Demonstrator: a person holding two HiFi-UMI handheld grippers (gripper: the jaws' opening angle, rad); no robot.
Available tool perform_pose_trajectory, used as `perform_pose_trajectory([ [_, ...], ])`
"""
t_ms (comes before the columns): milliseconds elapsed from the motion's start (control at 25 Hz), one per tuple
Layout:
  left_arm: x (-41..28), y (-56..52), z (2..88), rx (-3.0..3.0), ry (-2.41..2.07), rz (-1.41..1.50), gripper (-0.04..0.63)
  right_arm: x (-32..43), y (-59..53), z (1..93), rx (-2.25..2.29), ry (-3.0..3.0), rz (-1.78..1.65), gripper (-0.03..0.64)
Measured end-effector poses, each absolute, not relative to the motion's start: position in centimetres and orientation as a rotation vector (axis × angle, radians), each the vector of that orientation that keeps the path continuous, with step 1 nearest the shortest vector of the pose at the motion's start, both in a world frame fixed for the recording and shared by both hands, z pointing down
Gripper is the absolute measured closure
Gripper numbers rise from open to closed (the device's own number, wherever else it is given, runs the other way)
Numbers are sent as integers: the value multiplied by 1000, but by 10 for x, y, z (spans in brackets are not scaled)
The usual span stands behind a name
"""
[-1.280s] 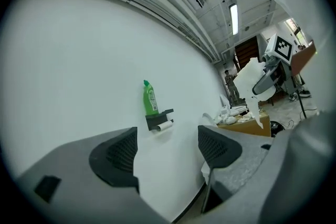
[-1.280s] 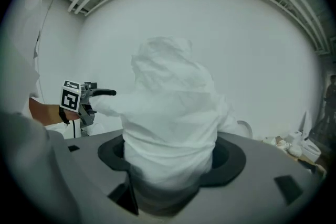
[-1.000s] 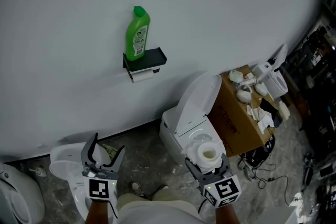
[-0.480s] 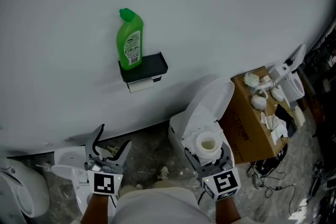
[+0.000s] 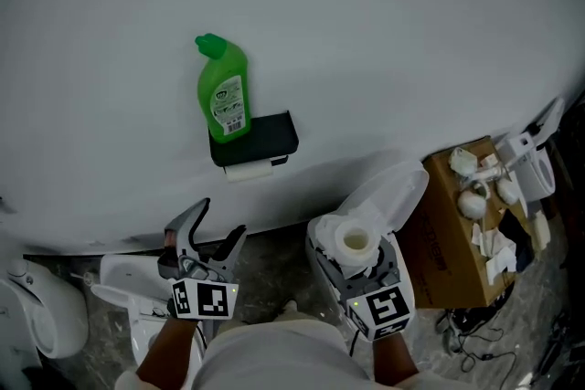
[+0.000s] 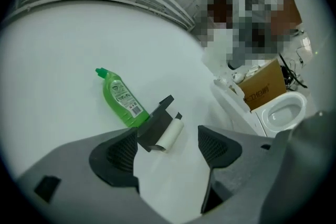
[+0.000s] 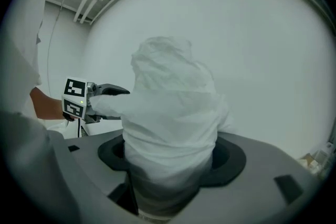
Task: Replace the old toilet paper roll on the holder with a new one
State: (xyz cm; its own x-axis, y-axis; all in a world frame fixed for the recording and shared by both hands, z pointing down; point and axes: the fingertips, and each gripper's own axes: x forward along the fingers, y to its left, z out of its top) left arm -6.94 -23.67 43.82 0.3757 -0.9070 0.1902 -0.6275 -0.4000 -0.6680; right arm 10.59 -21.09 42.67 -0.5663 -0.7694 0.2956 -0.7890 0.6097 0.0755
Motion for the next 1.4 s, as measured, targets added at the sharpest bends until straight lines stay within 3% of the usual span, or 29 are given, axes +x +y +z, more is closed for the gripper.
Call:
perform_pose_trajectory([
  [680, -36, -329, 496, -1864, 1148, -1196, 253, 136, -229, 445, 1232, -2560, 146, 287],
  [1240, -38, -361, 506, -1766, 1183, -1338, 279, 141, -244, 444, 1211, -2626, 152, 287],
  [1400, -44, -363, 509, -1752, 1190, -1363, 339, 136, -248, 448, 1175, -2632, 161, 287],
])
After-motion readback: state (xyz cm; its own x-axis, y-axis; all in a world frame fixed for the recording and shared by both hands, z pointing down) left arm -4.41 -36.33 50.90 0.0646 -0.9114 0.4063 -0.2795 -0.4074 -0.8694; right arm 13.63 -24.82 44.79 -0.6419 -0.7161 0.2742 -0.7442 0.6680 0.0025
